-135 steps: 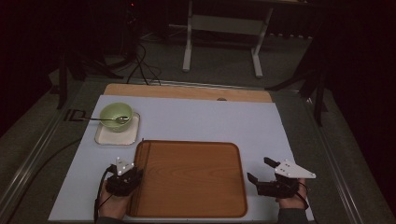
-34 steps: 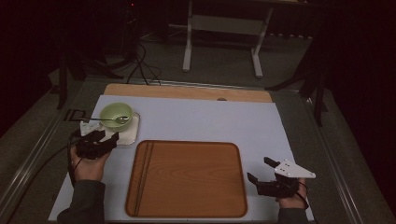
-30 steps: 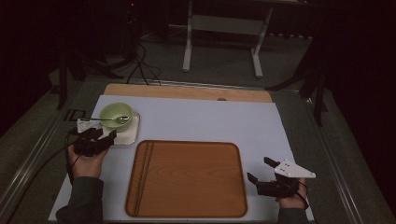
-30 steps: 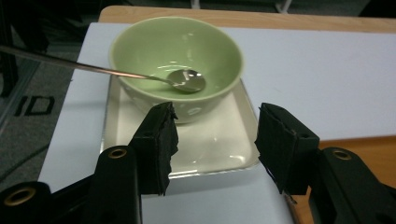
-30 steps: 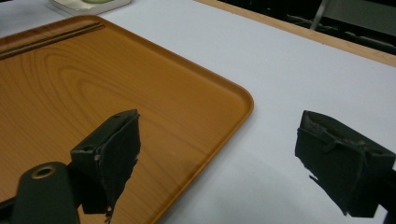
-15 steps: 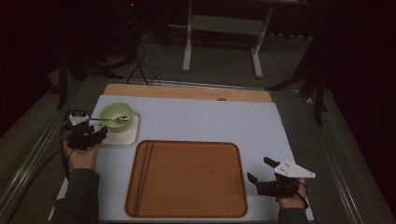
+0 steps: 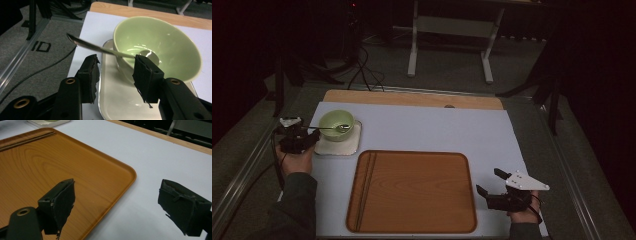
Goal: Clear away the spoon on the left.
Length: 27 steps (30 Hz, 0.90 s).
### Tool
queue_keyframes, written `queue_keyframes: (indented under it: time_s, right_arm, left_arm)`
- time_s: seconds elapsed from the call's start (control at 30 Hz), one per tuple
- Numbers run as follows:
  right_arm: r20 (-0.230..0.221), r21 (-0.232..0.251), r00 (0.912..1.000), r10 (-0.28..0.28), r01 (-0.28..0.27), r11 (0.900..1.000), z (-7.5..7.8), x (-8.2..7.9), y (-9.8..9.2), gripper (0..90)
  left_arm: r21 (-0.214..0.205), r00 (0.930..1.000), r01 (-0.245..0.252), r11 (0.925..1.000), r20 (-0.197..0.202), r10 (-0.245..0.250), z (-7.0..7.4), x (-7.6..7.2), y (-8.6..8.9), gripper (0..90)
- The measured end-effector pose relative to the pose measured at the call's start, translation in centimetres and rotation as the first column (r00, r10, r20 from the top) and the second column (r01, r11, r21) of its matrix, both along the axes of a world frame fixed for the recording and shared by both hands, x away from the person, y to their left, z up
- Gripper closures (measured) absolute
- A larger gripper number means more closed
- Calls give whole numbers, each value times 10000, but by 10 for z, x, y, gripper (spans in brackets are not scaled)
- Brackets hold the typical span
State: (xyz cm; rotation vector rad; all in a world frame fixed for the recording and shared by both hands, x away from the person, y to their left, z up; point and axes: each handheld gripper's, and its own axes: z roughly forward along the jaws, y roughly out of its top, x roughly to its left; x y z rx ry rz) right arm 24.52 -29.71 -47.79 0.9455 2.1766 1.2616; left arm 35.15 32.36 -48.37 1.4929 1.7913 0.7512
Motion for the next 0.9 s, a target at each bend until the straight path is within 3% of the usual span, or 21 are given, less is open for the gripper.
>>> queue_keyframes:
  time_s: [0.17, 0.3, 0.6, 0.9]
  right_arm:
    - [3, 34, 10000, -10, 10, 10000, 0, 0, 0, 137]
    - [12, 47, 10000, -22, 22, 10000, 0, -1, 0, 137]
    - [-2, 54, 10000, -38, 38, 10000, 0, -1, -1, 137]
    - [-48, -167, 10000, -24, 23, 9999, -1, -2, 1, 137]
  left_arm:
    - [-413, 9994, -311, 9987, -159, 304, -5, 5, 6, 605]
    - [-735, 9992, -406, 9965, -58, 403, -7, 8, 7, 609]
    - [-727, 9986, -535, 9959, -84, 530, -3, 18, 6, 659]
    - [-1095, 9958, -908, 9898, -29, 911, -3, 28, 10, 664]
